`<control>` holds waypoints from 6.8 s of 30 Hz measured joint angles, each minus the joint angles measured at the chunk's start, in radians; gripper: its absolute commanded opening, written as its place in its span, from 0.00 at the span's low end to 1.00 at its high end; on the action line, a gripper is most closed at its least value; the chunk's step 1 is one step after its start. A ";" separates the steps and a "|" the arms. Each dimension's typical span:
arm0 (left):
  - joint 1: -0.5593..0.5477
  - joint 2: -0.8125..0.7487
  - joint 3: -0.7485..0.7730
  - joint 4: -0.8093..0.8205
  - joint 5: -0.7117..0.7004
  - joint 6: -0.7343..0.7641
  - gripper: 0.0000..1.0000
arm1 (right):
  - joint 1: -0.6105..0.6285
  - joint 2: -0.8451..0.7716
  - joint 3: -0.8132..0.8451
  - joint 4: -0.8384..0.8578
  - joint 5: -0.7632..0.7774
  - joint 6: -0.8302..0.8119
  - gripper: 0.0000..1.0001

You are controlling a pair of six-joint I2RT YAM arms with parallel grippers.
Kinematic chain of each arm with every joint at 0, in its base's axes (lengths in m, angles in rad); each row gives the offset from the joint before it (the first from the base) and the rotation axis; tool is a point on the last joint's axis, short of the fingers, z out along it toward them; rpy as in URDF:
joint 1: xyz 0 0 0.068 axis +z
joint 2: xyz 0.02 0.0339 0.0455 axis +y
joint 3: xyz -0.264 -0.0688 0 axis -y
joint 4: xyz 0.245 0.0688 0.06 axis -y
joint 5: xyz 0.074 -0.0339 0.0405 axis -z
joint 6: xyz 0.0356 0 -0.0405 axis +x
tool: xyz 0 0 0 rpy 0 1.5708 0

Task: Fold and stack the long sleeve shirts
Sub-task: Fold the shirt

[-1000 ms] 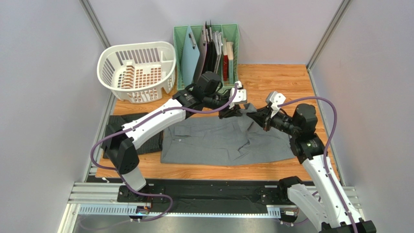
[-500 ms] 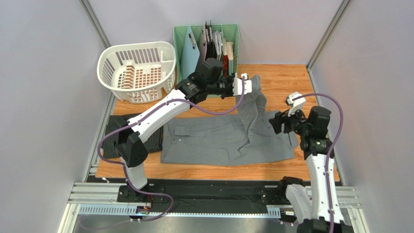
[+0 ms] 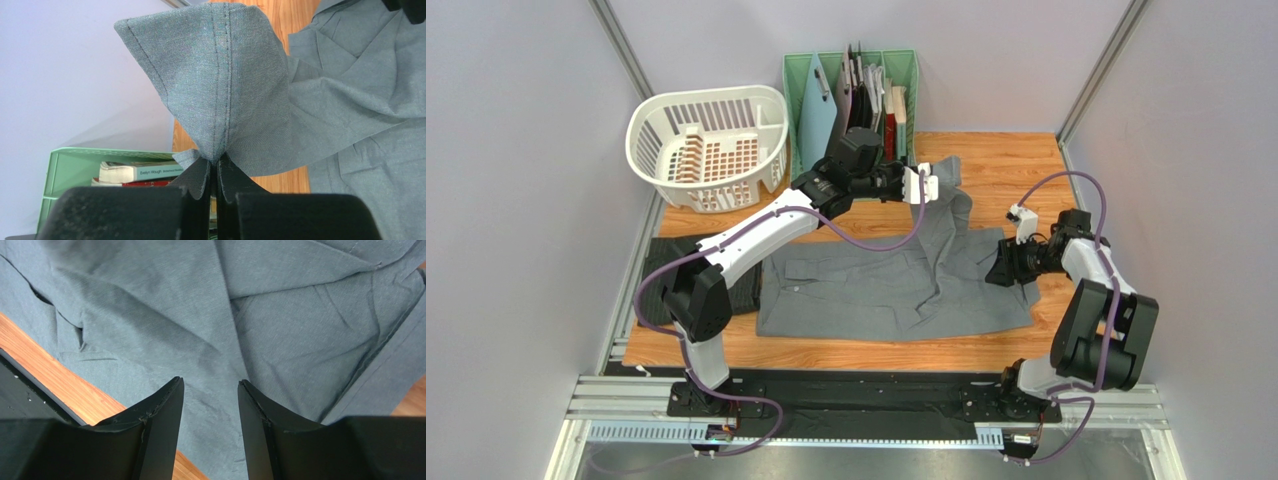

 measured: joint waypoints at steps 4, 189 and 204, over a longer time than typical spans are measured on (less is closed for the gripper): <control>0.007 -0.021 -0.020 0.015 0.023 -0.004 0.00 | 0.009 0.106 0.060 0.021 0.001 -0.002 0.51; 0.320 -0.122 -0.354 -0.715 -0.041 -0.130 0.99 | 0.222 0.408 0.338 0.032 0.557 0.128 0.16; 0.167 -0.034 -0.247 -0.562 0.021 -0.098 0.69 | 0.230 0.418 0.684 -0.033 0.261 0.125 0.24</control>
